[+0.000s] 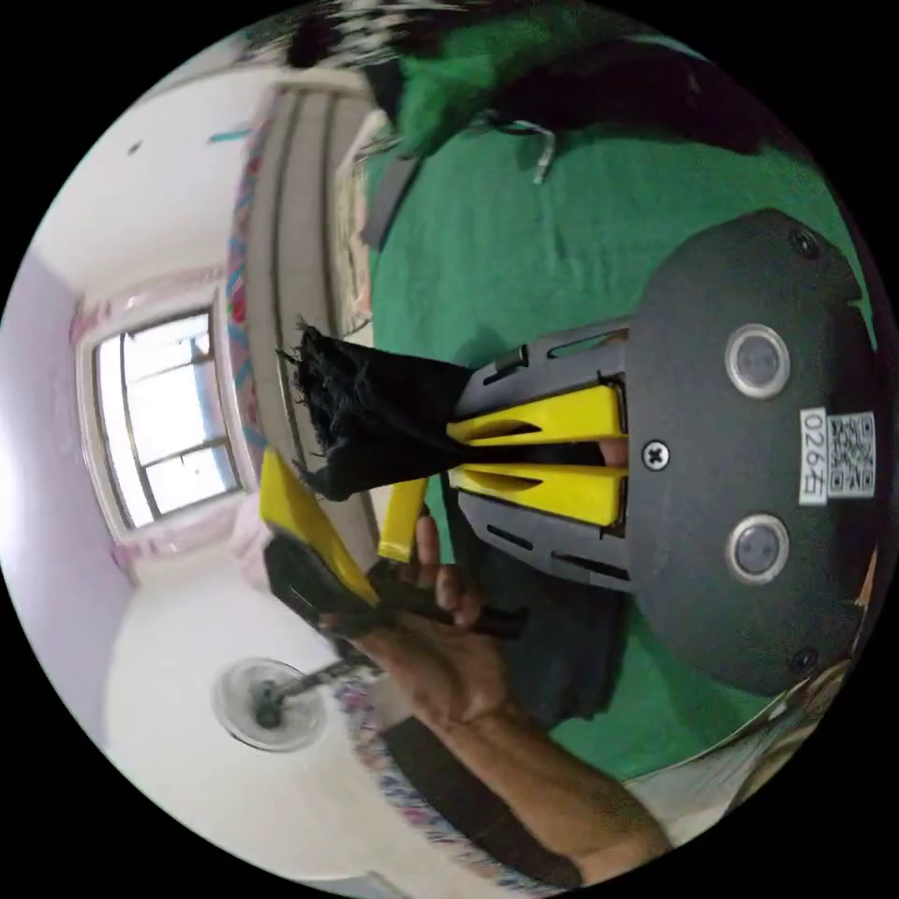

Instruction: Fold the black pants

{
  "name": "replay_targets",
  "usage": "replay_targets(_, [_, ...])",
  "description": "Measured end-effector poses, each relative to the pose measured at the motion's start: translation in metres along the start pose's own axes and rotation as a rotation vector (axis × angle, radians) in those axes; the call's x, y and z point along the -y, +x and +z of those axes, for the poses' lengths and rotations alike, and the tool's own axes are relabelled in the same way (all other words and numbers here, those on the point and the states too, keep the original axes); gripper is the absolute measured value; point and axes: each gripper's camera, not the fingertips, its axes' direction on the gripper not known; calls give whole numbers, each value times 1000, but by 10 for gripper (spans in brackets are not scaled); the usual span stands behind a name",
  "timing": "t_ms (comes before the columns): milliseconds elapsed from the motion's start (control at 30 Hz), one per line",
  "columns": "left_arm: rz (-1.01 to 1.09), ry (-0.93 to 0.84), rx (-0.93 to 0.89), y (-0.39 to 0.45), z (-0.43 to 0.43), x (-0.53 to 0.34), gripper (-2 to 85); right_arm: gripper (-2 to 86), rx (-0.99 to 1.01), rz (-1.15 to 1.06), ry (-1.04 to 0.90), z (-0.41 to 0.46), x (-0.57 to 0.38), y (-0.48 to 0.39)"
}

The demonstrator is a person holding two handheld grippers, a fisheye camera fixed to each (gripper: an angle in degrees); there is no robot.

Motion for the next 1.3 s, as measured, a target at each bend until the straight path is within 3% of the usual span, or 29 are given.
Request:
replay_targets(167, [-17,107,151,-14,-100,-75,296,-11,-66,-498,-137,44,-24,-157])
replay_targets(233, [-168,122,246,-55,-136,-129,161,-10,-61,-548,-191,65,-39,-194])
replay_targets(300, [-325,115,204,-99,-156,-169,75,-10,-46,-532,-277,88,-52,-218])
replay_targets(433, [-426,262,83,-148,-192,-239,13,-10,-108,-621,-391,118,-71,-263])
replay_targets(667, [-246,255,281,-102,-237,-254,4,-5,188,-542,-337,109,-55,-293])
replay_targets(867, [-395,129,370,-129,-245,-270,50,57,323,-521,-499,139,-63,-308])
replay_targets(967, [-398,291,322,-118,-280,-295,44,49,451,-524,-564,130,-44,-305])
replay_targets(1100, [-301,562,471,-59,-320,-323,-6,11,442,-423,-447,109,-17,-277])
replay_targets(1167, [-227,532,482,-45,-303,-306,-8,-5,243,-332,-429,115,-12,-250])
replay_targets(1200, [-199,428,485,-46,-278,-287,-8,-6,173,-326,-458,121,-13,-244])
replay_targets(1267, [-214,152,614,-62,-224,-255,-8,-9,54,-339,-616,146,-25,-227])
replay_targets(1300, [-256,-108,763,-84,-183,-241,-8,-9,77,-314,-584,144,-24,-224])
